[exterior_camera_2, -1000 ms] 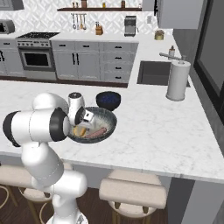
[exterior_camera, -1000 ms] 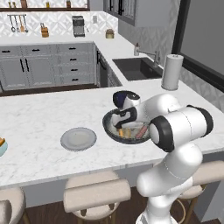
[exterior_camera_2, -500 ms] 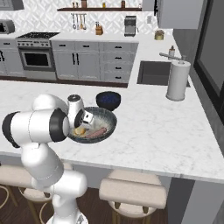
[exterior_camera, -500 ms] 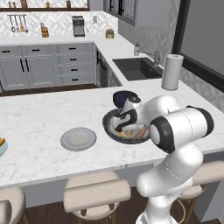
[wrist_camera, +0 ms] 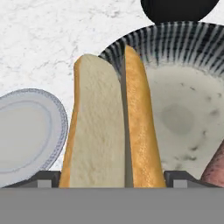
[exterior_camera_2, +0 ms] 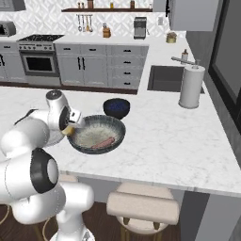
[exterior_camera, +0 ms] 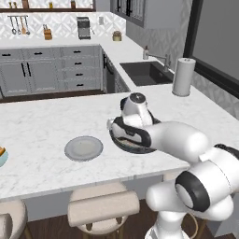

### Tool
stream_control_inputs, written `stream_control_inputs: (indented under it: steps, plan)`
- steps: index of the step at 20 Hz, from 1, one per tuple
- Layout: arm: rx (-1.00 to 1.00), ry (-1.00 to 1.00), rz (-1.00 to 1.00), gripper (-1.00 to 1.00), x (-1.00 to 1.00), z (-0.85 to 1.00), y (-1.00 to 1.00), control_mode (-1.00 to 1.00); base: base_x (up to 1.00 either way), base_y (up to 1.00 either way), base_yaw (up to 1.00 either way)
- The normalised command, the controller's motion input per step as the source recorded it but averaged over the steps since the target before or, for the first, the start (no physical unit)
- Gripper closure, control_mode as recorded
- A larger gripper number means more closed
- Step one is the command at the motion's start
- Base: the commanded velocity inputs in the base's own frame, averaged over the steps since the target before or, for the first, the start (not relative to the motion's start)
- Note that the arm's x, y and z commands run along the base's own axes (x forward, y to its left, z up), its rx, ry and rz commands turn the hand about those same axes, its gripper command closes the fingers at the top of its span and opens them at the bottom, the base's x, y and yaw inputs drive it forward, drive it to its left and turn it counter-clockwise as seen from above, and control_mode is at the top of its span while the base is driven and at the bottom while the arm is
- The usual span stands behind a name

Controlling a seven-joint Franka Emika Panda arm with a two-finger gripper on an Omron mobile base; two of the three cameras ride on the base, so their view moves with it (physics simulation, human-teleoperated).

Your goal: Place one bun and one sausage from the bowl on each plate.

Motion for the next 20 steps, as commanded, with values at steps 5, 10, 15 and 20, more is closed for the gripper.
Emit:
stream_control_inputs:
  steps: [5,10,15,20]
  plan:
    - [0.0,0.13,0.0,1.0,-0.12,0.65,1.0,-1.0,0.0,0.0,0.0]
    - [0.0,0.24,0.01,1.0,0.07,-0.49,0.95,-1.0,0.0,0.0,0.0]
    - [-0.01,0.05,0.01,1.0,0.48,-0.71,0.62,-1.0,0.0,0.0,0.0]
    - [-0.01,0.02,0.0,-1.0,0.6,-0.47,0.52,-1.0,0.0,0.0,0.0]
